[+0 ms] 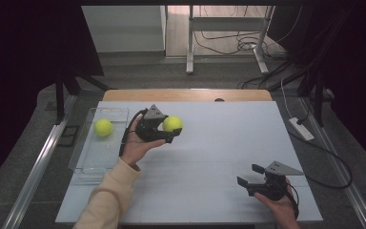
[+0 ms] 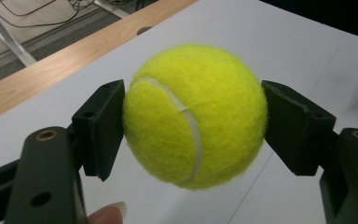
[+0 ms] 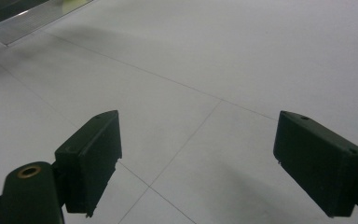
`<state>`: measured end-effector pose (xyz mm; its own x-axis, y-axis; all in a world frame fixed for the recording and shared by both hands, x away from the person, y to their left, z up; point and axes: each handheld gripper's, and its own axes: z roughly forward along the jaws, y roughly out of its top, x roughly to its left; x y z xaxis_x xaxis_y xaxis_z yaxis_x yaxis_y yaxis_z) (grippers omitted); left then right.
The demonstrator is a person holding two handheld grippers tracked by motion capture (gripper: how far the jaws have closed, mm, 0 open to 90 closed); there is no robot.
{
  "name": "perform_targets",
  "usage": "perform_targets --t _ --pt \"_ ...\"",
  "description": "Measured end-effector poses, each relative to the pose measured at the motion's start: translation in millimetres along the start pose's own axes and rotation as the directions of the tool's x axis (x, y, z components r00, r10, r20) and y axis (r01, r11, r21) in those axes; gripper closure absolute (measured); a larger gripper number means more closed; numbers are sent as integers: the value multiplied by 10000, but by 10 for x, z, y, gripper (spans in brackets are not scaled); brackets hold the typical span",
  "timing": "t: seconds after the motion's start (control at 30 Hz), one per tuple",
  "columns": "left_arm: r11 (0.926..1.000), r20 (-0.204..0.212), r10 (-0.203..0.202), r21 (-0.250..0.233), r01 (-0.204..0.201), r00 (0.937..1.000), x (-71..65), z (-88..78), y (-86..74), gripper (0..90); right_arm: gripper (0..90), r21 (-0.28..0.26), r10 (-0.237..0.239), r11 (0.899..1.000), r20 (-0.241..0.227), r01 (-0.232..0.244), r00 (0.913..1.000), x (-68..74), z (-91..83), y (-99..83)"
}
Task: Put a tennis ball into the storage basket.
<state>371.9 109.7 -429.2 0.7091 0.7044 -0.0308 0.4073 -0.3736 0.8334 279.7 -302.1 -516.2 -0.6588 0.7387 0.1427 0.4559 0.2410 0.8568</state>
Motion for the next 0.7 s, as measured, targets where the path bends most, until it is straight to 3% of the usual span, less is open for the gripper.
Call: perform_targets --t 0.7 --pt "9994 -271 -210 -282 202 9994 82 -155 -75 271 152 43 -19 10000 -2 19 10000 14 16 1"
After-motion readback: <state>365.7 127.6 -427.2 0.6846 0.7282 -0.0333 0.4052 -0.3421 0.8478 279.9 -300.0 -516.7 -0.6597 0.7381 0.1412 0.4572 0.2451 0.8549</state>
